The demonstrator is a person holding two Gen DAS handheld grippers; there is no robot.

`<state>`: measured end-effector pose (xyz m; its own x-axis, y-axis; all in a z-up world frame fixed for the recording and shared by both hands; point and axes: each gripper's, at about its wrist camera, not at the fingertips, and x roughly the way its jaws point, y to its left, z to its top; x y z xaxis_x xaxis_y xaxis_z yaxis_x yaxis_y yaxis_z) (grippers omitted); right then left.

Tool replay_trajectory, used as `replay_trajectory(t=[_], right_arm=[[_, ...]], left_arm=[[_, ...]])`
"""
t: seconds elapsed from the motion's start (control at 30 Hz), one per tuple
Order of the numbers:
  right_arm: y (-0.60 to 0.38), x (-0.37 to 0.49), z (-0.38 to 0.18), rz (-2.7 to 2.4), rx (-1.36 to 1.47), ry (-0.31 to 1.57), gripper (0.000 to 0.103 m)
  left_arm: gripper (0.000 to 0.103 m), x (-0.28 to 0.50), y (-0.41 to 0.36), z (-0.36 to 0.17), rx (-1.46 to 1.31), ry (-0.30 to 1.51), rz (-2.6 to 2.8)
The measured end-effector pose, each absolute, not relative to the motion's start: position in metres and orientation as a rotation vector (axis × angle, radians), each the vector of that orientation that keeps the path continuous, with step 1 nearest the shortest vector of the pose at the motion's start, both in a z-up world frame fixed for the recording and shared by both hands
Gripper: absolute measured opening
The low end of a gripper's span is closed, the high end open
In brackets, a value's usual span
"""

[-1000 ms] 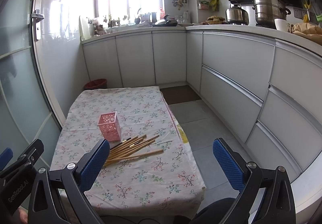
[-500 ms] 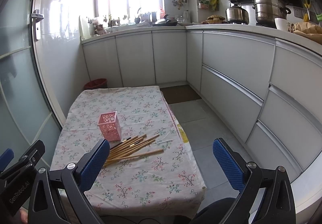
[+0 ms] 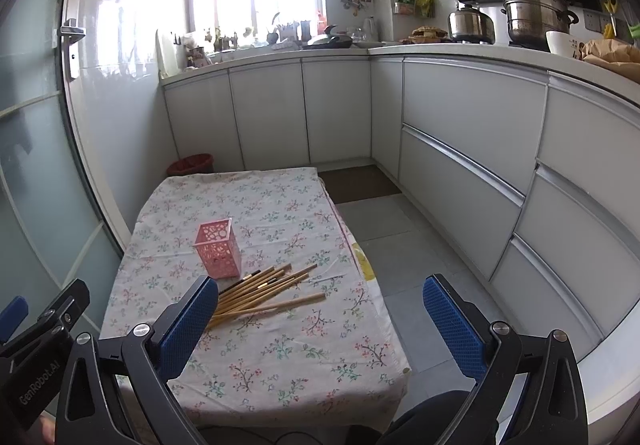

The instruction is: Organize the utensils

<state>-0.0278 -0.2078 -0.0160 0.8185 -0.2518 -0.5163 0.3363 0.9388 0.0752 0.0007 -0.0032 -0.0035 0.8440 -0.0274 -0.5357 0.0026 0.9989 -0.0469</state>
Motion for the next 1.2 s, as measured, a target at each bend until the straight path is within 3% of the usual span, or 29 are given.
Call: replay_trajectory(t=[1.2], right_arm=[[-0.215, -0.025, -0.023, -0.309, 0.207, 0.547, 0.103]], left_arm=[[0.103, 0.011, -0.006, -0.005, -0.031, 0.602, -0.033]])
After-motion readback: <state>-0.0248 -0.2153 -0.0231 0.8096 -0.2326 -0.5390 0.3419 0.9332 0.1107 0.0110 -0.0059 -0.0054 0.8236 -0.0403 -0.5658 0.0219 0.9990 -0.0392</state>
